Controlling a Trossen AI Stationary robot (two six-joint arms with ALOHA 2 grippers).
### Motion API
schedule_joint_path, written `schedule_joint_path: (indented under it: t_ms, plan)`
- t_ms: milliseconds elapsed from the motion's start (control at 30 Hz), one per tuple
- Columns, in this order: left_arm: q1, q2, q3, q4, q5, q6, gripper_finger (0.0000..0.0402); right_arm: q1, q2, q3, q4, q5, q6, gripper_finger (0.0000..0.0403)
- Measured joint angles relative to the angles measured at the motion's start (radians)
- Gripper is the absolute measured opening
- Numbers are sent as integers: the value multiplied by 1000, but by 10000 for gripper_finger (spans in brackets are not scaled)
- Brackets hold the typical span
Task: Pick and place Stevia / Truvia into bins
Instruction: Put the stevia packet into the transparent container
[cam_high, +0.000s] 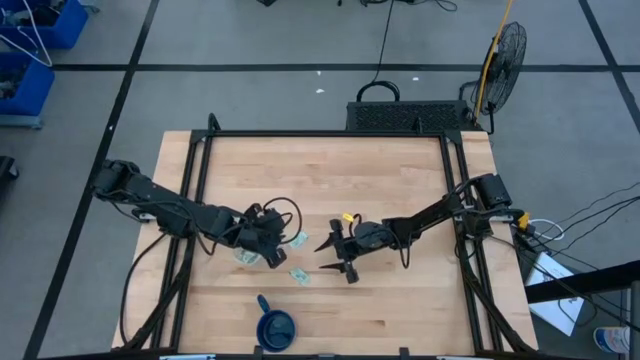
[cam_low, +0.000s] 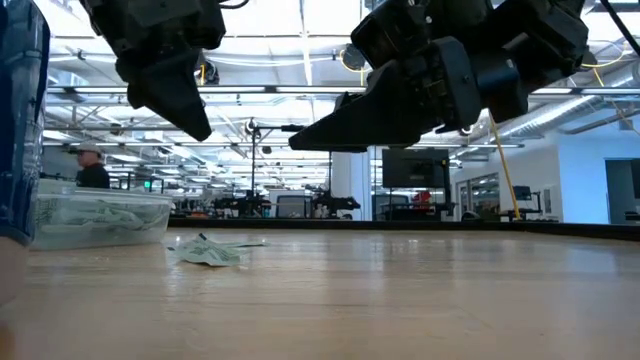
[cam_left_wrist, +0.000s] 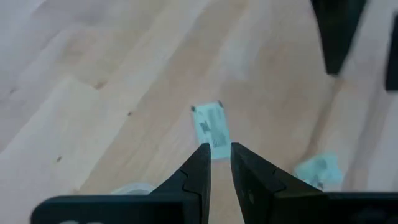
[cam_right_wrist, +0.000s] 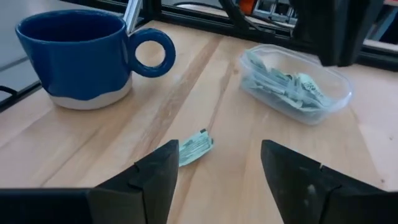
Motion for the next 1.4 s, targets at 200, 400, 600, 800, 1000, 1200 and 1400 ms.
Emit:
schedule_joint_path:
  t_ms: [200,400,600,800,1000,1200,1400]
  plan:
    - [-6,0,-17,123,127,155,67,22,0,-1,-53,0,15,220]
    - [-18,21,-103,414,336,187,67,19,1,-1,-65,3,10,219]
    - [-44,122,-132,490,376,230,67,9,1,-1,-73,3,7,215]
    - [-33,257,-132,575,412,232,67,10,1,-1,-80,3,-17,215]
    - [-30,291,-132,561,416,227,67,10,1,-1,-80,3,-92,215]
    - [-27,260,-132,572,405,248,68,3,1,-1,-80,2,-131,215]
    - [-16,242,-131,544,380,247,84,-17,1,-1,-80,3,-126,215]
